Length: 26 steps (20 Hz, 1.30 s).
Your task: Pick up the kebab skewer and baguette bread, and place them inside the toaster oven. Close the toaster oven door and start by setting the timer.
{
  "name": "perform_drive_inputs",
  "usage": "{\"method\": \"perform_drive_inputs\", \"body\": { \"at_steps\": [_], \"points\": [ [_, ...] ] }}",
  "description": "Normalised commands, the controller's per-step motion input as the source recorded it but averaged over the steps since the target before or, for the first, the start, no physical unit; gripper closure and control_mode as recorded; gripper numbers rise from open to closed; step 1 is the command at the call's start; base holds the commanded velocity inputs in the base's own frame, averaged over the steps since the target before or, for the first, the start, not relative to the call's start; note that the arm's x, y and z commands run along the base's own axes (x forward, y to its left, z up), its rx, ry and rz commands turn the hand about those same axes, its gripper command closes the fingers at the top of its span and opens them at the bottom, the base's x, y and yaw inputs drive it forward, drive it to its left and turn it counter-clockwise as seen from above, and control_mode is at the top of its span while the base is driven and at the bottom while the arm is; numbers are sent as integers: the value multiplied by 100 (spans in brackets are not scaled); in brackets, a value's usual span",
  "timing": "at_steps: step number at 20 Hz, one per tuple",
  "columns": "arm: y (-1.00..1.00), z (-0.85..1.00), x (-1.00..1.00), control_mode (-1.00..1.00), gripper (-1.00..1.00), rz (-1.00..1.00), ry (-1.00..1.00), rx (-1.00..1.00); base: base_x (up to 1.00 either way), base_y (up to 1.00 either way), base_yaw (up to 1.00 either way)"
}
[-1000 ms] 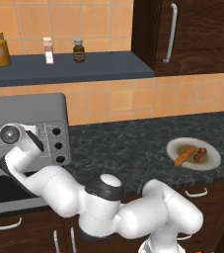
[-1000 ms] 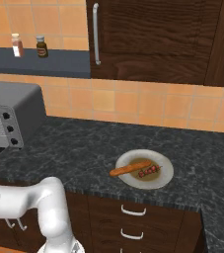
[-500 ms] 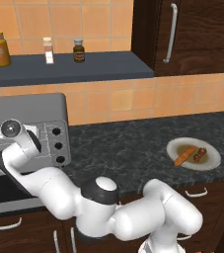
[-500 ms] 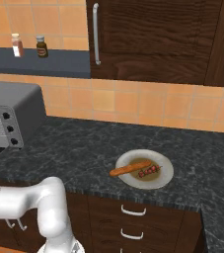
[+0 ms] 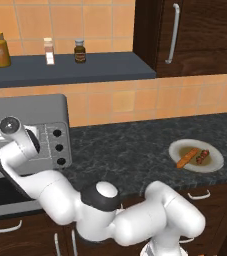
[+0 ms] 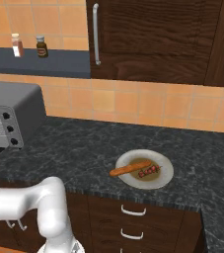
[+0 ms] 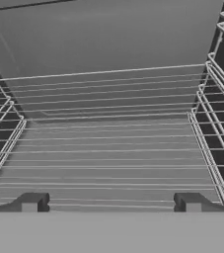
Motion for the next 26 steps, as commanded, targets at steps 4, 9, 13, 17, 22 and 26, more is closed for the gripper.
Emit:
{"method": "perform_drive_inputs", "body": {
  "at_steps": [4, 9, 13, 17, 22, 26],
  "points": [
    [8, -72, -66, -100, -100, 0, 0, 0, 0, 0, 0],
    [20, -66, -69, -100, -100, 0, 1, 0, 0, 0, 0],
    [29, -57, -51, -100, -100, 0, 4, 0, 0, 0, 0],
    [34, -57, -45, -100, -100, 0, 7, -1, 0, 0, 0],
    [29, -59, -59, -100, -100, 0, 5, 0, 0, 0, 0],
    [22, -50, -67, -100, -100, 0, 3, 0, 0, 0, 0]
  ]
}}
